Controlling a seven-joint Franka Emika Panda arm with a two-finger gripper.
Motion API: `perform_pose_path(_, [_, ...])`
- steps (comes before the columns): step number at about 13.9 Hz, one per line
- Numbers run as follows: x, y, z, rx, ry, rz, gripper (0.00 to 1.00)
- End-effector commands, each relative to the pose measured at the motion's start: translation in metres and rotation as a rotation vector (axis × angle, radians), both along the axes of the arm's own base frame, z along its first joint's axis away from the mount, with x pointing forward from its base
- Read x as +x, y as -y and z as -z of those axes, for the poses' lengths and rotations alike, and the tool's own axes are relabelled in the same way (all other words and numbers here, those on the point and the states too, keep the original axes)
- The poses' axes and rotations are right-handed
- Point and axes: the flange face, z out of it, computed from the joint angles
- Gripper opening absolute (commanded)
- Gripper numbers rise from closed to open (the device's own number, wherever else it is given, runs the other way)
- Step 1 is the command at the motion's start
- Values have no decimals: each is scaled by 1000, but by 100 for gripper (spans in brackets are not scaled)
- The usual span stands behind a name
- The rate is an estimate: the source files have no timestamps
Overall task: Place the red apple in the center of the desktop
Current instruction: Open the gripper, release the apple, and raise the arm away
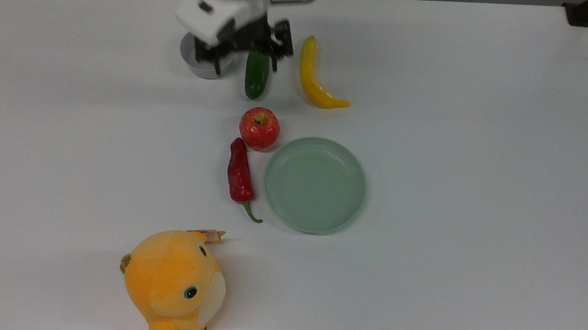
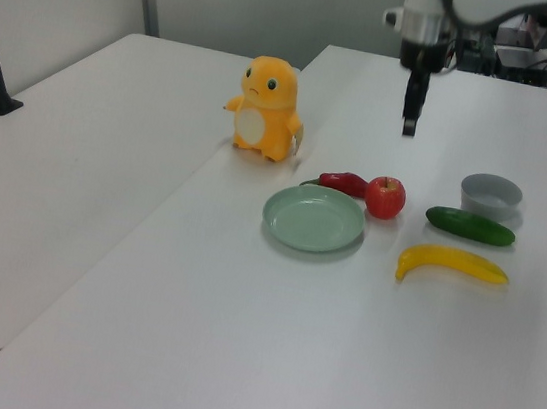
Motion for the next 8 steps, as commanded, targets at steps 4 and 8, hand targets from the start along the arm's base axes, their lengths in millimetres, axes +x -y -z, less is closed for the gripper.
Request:
perform_pose_path(4, [-30, 31, -104, 44, 29, 239, 100])
perform_pose_path(8, [-43, 36, -109, 49, 36, 276, 100])
